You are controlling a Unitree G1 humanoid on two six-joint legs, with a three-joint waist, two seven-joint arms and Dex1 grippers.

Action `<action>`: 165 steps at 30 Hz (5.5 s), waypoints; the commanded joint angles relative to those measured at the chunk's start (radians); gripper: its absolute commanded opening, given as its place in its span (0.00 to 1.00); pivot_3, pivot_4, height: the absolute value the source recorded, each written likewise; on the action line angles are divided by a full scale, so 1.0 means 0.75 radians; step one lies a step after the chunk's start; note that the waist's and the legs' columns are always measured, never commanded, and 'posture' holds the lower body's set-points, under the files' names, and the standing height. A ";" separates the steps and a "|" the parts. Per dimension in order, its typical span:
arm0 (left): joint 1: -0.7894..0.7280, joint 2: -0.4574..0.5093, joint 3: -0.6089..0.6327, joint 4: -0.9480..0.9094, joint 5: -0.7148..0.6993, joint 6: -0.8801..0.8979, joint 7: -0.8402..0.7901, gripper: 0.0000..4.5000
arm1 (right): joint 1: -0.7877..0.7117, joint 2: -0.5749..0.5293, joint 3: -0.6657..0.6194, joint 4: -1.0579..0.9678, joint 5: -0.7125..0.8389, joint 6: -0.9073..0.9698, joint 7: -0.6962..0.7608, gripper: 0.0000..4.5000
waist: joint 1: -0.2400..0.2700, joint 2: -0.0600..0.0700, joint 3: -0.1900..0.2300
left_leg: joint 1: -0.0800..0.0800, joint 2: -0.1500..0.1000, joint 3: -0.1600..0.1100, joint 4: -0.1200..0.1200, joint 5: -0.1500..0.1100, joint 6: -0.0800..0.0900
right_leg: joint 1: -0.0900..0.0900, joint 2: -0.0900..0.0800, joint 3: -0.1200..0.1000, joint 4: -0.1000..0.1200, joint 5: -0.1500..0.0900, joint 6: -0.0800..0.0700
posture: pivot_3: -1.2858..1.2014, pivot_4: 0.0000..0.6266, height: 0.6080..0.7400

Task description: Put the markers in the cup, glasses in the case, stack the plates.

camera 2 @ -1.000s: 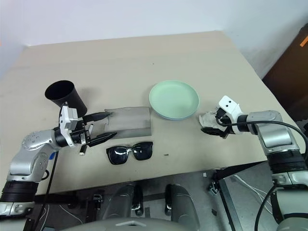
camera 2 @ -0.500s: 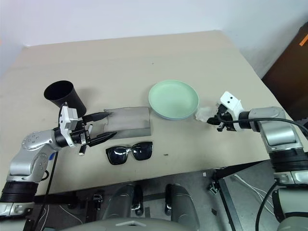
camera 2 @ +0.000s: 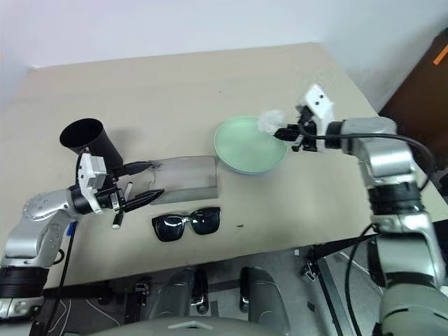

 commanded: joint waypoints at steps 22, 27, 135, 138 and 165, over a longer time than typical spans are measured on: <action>0.143 0.015 0.114 -0.152 -0.044 0.020 0.064 1.00 | -0.239 0.172 0.066 0.224 -0.087 -0.171 0.179 0.99 | -0.003 0.001 0.001 | 0.001 0.000 0.001 -0.003 0.001 0.001 | -0.001 0.000 0.000 0.001 0.003 0.004 | 0.52 0.24 1.00; 0.163 0.029 0.149 -0.152 -0.045 0.014 0.064 1.00 | -0.264 0.197 0.095 -0.096 0.121 0.236 0.311 0.99 | -0.019 0.001 0.001 | 0.001 0.000 0.001 -0.003 0.001 0.001 | -0.001 0.000 0.001 0.001 0.003 0.004 | 0.52 0.24 1.00; 0.584 0.135 0.491 -0.351 -0.087 0.046 0.095 1.00 | -0.729 0.893 0.565 1.058 -0.489 -0.509 0.693 0.01 | -0.030 0.000 0.000 | -0.018 0.002 0.002 -0.008 0.001 -0.007 | -0.017 0.000 -0.001 -0.005 0.008 -0.005 | 0.52 0.24 1.00; 0.577 0.134 0.485 -0.346 -0.081 0.046 0.091 1.00 | -0.718 0.908 0.557 1.064 -0.500 -0.459 0.716 0.01 | -0.031 0.000 -0.001 | -0.016 0.002 0.002 -0.008 0.001 -0.007 | -0.015 0.000 -0.001 -0.005 0.008 -0.005 | 0.52 0.24 1.00; 0.522 0.108 0.396 -0.279 -0.032 -0.015 0.087 1.00 | -0.859 0.920 0.322 1.162 -0.465 -0.206 0.621 0.98 | -0.032 -0.001 -0.001 | -0.014 0.002 0.002 -0.004 0.002 -0.009 | -0.017 0.000 0.000 0.007 0.007 -0.006 | 0.52 0.24 1.00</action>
